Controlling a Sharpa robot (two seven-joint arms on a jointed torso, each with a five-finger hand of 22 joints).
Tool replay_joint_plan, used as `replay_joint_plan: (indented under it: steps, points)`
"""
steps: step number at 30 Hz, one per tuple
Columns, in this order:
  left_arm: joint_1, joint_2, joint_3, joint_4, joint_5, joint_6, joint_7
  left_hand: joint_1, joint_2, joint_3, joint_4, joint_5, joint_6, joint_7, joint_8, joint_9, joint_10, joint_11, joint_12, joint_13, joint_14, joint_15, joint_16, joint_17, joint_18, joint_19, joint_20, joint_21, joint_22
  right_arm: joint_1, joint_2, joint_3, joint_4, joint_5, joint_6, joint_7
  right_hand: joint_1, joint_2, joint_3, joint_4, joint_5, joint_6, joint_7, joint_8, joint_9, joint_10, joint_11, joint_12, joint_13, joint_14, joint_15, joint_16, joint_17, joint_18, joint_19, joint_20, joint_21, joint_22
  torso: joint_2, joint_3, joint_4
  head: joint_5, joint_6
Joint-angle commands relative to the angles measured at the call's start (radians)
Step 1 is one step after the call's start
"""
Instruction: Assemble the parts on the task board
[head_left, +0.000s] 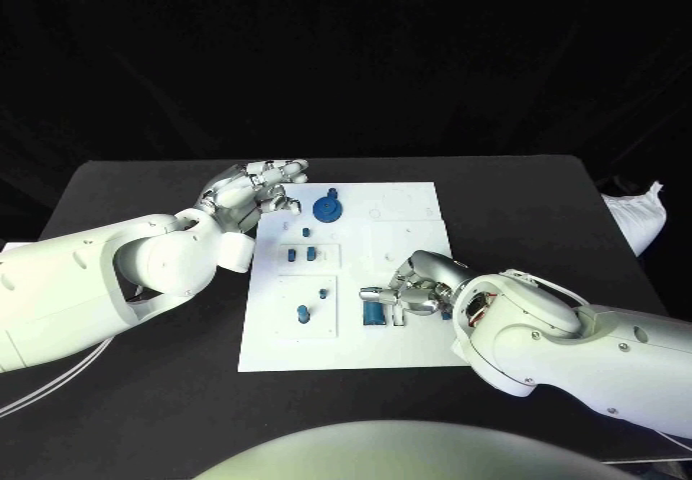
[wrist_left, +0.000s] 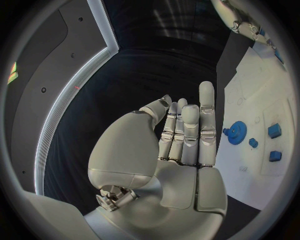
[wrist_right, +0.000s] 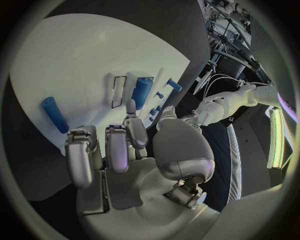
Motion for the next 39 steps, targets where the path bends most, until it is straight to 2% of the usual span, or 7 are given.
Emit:
replay_joint_plan:
  steps: [1, 4, 9, 14, 23, 31, 39]
  points:
    - [0.0, 0.0, 0.0, 0.003, -0.004, 0.021, 0.003, -0.01, -0.002, -0.004, -0.001, 0.004, -0.008, -0.002, 0.005, -0.001, 0.006, 0.003, -0.007, -0.001, -0.009, 0.001, -0.004, -0.001, 0.02, -0.006, 0.0, 0.005, -0.001, -0.002, -0.011, 0.0, 0.01, -0.058, -0.02, -0.002, 0.095, 0.003, 0.019, -0.035, 0.035, -0.005, -0.001, -0.003, 0.008, -0.001, -0.002, -0.005, 0.004, 0.063, -0.001, -0.004, 0.012, -0.008, 0.091, -0.003, -0.003, 0.241, -0.001, 0.0007, -0.0001, 0.001, 0.0]
    - [0.0, -0.001, 0.0, 0.002, -0.004, 0.022, 0.003, -0.01, -0.002, -0.004, -0.001, 0.004, -0.008, -0.002, 0.005, -0.001, 0.006, 0.003, -0.007, -0.001, -0.009, 0.001, -0.004, -0.001, 0.02, -0.006, 0.0, 0.005, -0.001, -0.003, -0.02, 0.0, 0.018, -0.065, -0.015, 0.016, 0.194, -0.003, 0.037, -0.087, 0.056, -0.005, -0.002, -0.002, 0.016, 0.001, -0.003, -0.005, 0.007, 0.064, -0.002, -0.002, 0.016, -0.008, 0.092, -0.004, -0.001, 0.243, -0.001, 0.0013, -0.0017, 0.002, 0.001]
    - [0.0, -0.001, 0.0, 0.002, -0.004, 0.023, 0.002, -0.01, -0.002, -0.004, -0.001, 0.004, -0.008, -0.002, 0.005, -0.001, 0.006, 0.003, -0.007, -0.001, -0.009, 0.001, -0.004, -0.001, 0.02, -0.006, 0.0, 0.005, -0.001, -0.005, -0.031, 0.0, 0.025, -0.082, -0.01, 0.028, 0.322, -0.011, 0.074, -0.168, -0.001, -0.004, -0.001, -0.001, 0.025, 0.002, -0.004, -0.009, 0.009, 0.065, -0.003, -0.001, 0.019, -0.009, 0.094, -0.005, 0.001, 0.247, 0.0, 0.0001, -0.0003, -0.001, 0.0]
    - [0.0, 0.0, 0.0, 0.001, -0.004, 0.025, 0.002, -0.01, -0.002, -0.004, -0.001, 0.004, -0.008, -0.002, 0.005, -0.001, 0.006, 0.003, -0.007, -0.001, -0.009, 0.001, -0.004, -0.001, 0.02, -0.006, 0.0, 0.005, -0.001, -0.006, -0.063, 0.0, 0.03, -0.087, -0.048, 0.037, 0.314, -0.002, 0.081, -0.164, 0.032, -0.014, 0.003, -0.01, 0.025, 0.004, -0.001, -0.007, 0.012, 0.065, 0.0, 0.0, 0.02, -0.01, 0.095, -0.003, 0.001, 0.247, -0.001, -0.0006, 0.0024, -0.007, 0.004]
    - [0.0, -0.007, 0.0, 0.003, -0.004, 0.024, 0.003, -0.01, -0.002, -0.004, -0.001, 0.004, -0.008, -0.002, 0.005, -0.001, 0.006, 0.003, -0.007, -0.001, -0.009, 0.001, -0.004, -0.001, 0.02, -0.006, 0.0, 0.005, -0.001, -0.004, -0.204, 0.001, 0.071, -0.043, -0.087, 0.123, 0.324, 0.008, 0.101, -0.164, 0.183, -0.037, 0.015, -0.053, 0.006, -0.004, 0.009, -0.028, 0.006, 0.065, 0.008, 0.002, 0.023, -0.009, 0.094, 0.004, 0.001, 0.246, -0.001, -0.0012, -0.0019, -0.02, 0.01]
    - [0.0, -0.008, 0.0, 0.005, -0.004, 0.024, 0.004, -0.011, -0.003, -0.005, -0.003, 0.004, -0.01, -0.002, 0.007, -0.001, 0.007, 0.003, -0.008, -0.006, -0.01, 0.001, -0.004, -0.005, 0.02, -0.007, 0.0, 0.005, -0.003, -0.003, -0.282, 0.0, 0.079, -0.129, -0.025, 0.104, 0.326, 0.007, 0.103, -0.164, 0.194, -0.034, 0.016, -0.059, 0.002, -0.006, 0.01, -0.032, 0.005, 0.065, 0.009, 0.002, 0.024, -0.01, 0.095, 0.005, 0.001, 0.248, -0.001, -0.0008, 0.0007, -0.03, 0.011]
    - [0.0, -0.009, 0.0, 0.005, -0.004, 0.025, 0.004, -0.011, -0.003, -0.005, -0.003, 0.004, -0.01, -0.002, 0.007, -0.001, 0.007, 0.003, -0.008, -0.006, -0.01, 0.001, -0.004, -0.005, 0.02, -0.007, 0.0, 0.005, -0.003, -0.007, -0.287, -0.002, 0.067, -0.199, 0.024, 0.064, 0.302, -0.003, 0.095, -0.147, 0.177, -0.021, 0.015, -0.064, -0.001, -0.004, 0.01, -0.034, 0.006, 0.065, 0.009, 0.003, 0.025, -0.01, 0.095, 0.006, 0.001, 0.247, -0.001, -0.001, 0.0007, -0.03, 0.011]
